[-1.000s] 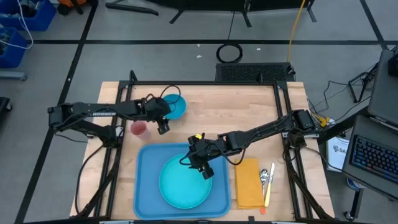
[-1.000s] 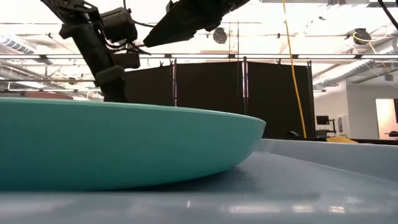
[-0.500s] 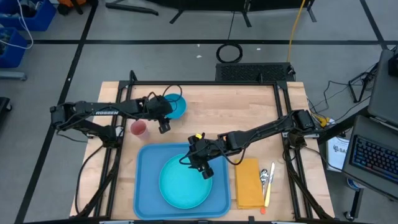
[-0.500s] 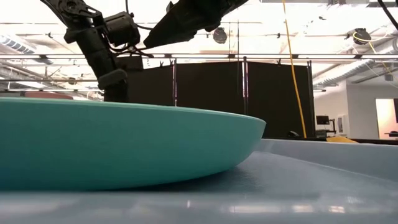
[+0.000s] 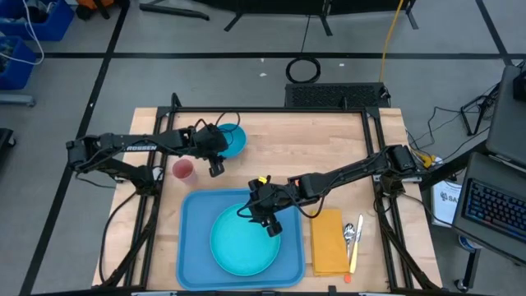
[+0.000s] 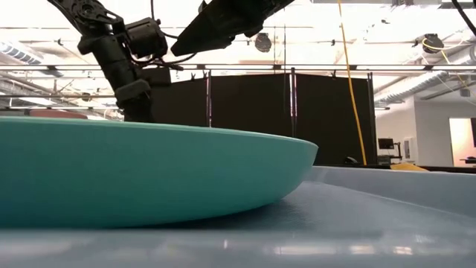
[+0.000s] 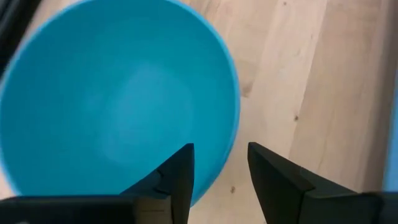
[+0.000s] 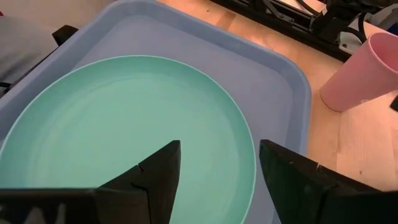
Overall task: Set up tray
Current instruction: Put the blue bowl on top of the light blue plate
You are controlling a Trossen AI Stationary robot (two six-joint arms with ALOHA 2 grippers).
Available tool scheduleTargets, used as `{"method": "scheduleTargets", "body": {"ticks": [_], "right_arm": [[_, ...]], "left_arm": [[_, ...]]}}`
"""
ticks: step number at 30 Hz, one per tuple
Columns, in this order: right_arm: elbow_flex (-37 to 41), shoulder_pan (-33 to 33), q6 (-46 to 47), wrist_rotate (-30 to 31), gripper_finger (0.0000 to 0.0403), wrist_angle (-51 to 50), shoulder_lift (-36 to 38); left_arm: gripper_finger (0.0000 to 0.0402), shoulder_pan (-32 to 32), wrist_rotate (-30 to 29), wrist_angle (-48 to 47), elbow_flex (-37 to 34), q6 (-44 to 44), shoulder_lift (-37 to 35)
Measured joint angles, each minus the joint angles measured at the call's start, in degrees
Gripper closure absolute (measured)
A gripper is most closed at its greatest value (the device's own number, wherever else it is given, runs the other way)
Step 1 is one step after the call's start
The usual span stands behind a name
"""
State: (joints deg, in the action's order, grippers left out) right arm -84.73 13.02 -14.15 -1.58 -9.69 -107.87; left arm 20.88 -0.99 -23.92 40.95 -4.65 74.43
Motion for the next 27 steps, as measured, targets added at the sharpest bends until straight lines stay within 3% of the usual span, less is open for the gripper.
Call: {"method": "scheduleTargets", "body": {"ticks": [8,12,17,23,27], "right_arm": [[0.0,0.0,0.0,-0.01,0.0193,0.18,0.0],[0.0,0.0,-0.02,0.0,0.0193,0.2,0.0],[0.0,0.0,-0.02,0.0,0.0193,0.29,0.0],[0.02,0.0,-0.02,0.0,0.0193,0.42,0.0],[0.02,0.0,-0.02,0.0,0.0193,0.44,0.0]], "left_arm": [[0.023,-0.01,-0.82,0.04,-0.04,-1.52,5.09],[0.0235,0.04,-4.08,1.27,-0.04,-1.71,6.34],[0.0279,0.04,-5.03,1.64,-0.04,-2.11,6.09],[0.0384,0.02,-5.25,2.12,-0.04,-2.47,6.04],[0.0387,-0.24,-5.35,2.73,-0.02,-2.66,6.0]]}}
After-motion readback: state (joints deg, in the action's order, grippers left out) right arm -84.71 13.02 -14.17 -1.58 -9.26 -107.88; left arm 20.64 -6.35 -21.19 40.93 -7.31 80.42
